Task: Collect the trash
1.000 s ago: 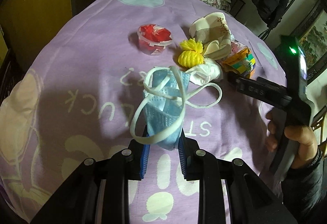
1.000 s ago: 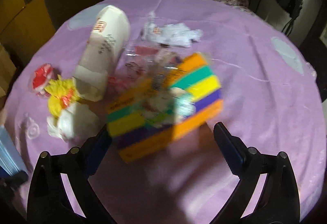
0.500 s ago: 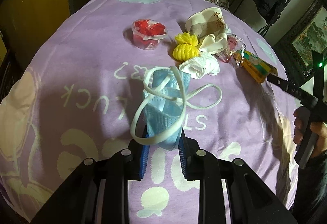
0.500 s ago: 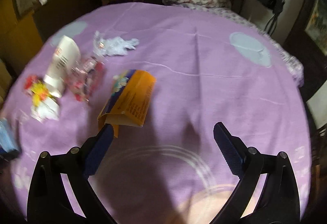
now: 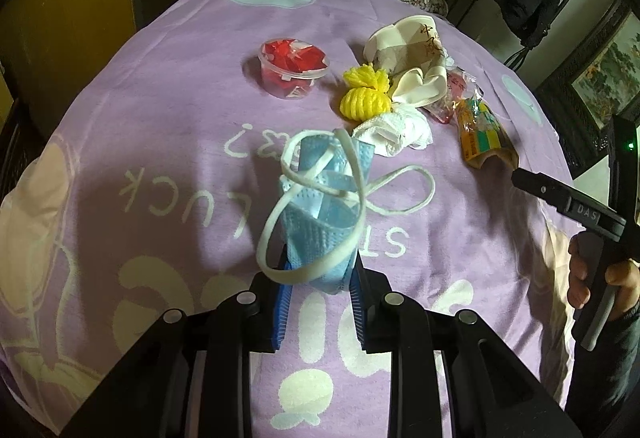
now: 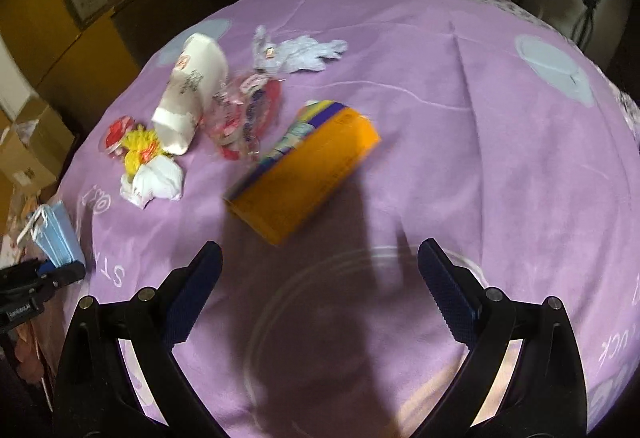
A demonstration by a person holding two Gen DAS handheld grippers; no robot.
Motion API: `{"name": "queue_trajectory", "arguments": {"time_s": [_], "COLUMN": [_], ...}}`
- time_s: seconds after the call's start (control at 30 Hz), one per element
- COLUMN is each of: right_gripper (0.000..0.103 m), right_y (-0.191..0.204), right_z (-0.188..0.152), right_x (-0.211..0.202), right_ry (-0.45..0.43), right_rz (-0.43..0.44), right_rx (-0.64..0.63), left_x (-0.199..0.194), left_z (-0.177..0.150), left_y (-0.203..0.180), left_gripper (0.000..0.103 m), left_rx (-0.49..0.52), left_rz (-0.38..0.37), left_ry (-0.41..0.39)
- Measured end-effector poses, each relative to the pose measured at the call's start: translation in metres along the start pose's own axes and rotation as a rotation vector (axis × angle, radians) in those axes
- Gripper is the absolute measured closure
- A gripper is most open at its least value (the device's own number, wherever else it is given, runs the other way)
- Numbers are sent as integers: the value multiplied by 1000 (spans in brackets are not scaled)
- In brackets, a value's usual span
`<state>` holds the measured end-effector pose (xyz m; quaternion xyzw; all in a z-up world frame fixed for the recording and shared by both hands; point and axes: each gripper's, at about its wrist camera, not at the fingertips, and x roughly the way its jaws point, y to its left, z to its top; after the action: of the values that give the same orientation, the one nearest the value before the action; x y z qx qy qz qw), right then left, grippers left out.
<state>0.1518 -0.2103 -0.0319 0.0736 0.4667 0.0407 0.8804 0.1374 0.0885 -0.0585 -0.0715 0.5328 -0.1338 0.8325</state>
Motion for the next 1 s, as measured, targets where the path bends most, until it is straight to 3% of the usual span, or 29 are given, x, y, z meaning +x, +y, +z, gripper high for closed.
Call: {"name": "queue_trajectory", "arguments": {"time_s": [0.2, 0.4, 0.67, 0.87, 0.93, 1.0], "right_gripper": [8, 8, 9, 24, 42, 53], "right_y": [3, 22, 13, 26, 29, 26], "right_z": [24, 26, 38, 50, 49, 44], "right_x": [13, 17, 39, 62, 60, 53], "right_ry": [-13, 0, 33, 86, 82, 94], "right_rz": [2, 72, -7, -64, -72, -35], "right_rx": [100, 78, 146, 106, 92, 99], "left_x": [-2, -8, -7, -6, -7, -9], "left_z": [-1, -2, -3, -2, -2, -3], "left_y": [1, 5, 7, 8, 8, 8], "left_gripper": [77, 76, 76, 76, 76, 76], "left_rx": [-11, -17, -23, -32, -30, -31], "left_rz": [0, 6, 8, 12, 12, 14], "left_ry": [-4, -11, -7, -1, -2, -3]}}
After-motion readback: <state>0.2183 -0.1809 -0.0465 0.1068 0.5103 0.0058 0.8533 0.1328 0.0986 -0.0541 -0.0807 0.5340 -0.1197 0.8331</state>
